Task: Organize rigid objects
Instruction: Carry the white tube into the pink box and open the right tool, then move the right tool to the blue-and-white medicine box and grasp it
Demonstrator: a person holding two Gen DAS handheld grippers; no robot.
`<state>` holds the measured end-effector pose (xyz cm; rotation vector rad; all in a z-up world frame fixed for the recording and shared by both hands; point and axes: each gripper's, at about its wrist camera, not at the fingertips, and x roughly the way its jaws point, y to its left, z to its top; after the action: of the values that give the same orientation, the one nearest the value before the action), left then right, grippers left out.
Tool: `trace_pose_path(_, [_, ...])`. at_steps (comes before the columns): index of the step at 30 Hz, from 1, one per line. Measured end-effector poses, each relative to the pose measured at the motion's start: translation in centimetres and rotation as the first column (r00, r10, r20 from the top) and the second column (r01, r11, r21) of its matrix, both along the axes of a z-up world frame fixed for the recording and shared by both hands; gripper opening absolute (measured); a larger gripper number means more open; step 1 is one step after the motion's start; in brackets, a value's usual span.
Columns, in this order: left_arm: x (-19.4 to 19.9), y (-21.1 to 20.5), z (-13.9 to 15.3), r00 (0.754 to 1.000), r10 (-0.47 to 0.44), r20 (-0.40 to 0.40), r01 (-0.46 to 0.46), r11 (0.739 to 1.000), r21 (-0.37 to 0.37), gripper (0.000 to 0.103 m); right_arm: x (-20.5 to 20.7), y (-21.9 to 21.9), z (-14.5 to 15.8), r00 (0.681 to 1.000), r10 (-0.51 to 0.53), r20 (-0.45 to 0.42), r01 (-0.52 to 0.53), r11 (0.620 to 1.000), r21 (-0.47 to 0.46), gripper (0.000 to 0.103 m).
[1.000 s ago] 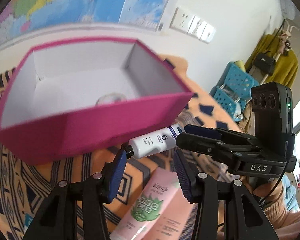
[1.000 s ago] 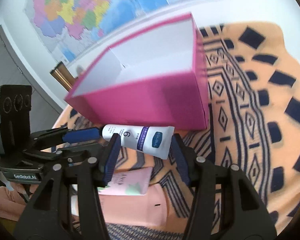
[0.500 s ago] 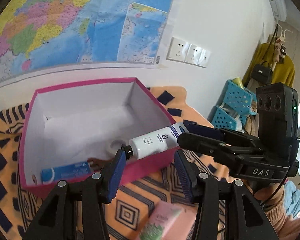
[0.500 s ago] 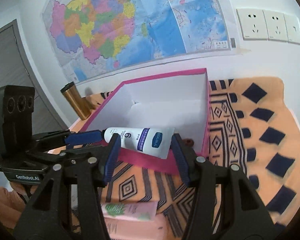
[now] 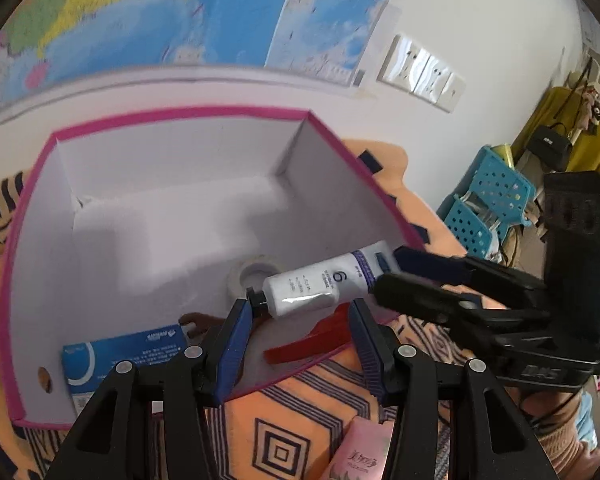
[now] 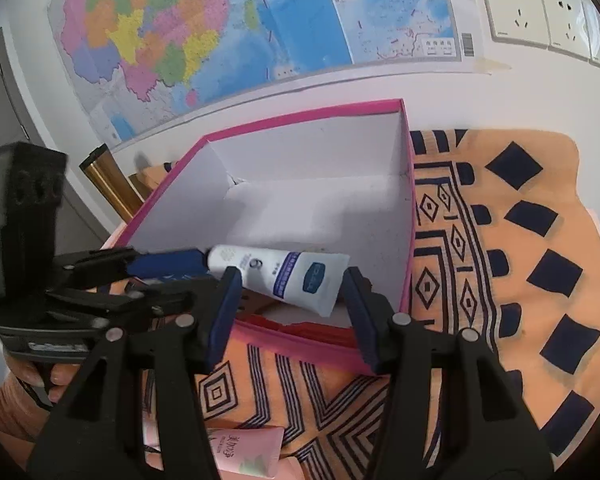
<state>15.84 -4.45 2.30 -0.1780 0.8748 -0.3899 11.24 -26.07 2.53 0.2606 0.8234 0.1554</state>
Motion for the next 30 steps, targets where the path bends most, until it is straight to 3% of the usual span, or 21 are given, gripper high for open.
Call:
trace_pose_path(3, [-0.3, 0.4, 0.1, 1.000, 0.016, 0.010, -0.016, 1.000, 0.002, 0.050, -0.4, 0.1, 0.3, 1.000, -0.003, 0.010, 0.003, 1.000, 0.000, 0.055])
trace_pose_path(10, [-4.4, 1.5, 2.0, 0.992, 0.035, 0.120, -0.039, 0.999, 0.027, 0.056, -3.5, 0.0, 1.8, 0.998, 0.005, 0.059, -0.004, 1.000, -0.020, 0.055])
trace_pose_path(16, [-8.8, 4.3, 2.5, 0.981, 0.087, 0.175, -0.099, 0.994, 0.056, 0.061, -6.5, 1.3, 2.6, 0.992, 0.097, 0.082, -0.101, 0.994, 0.048, 0.055])
trace_pose_path(21, [-10.9, 7.9, 0.5, 0.979, 0.164, 0.121, -0.176, 0.979, 0.103, 0.061, -8.0, 4.8, 1.8, 0.969, 0.237, 0.066, -0.243, 0.962, 0.124, 0.055])
trace_pose_path(25, [-12.0, 10.7, -2.3, 0.967, 0.249, 0.046, -0.253, 0.956, 0.148, 0.061, -8.7, 8.5, 0.4, 0.932, 0.362, 0.028, -0.362, 0.919, 0.159, 0.055])
trace_pose_path(30, [-14.2, 13.3, -5.0, 0.948, 0.319, -0.019, -0.313, 0.939, 0.140, 0.061, -8.9, 12.8, -1.9, 0.884, 0.467, -0.032, -0.452, 0.869, 0.201, 0.055])
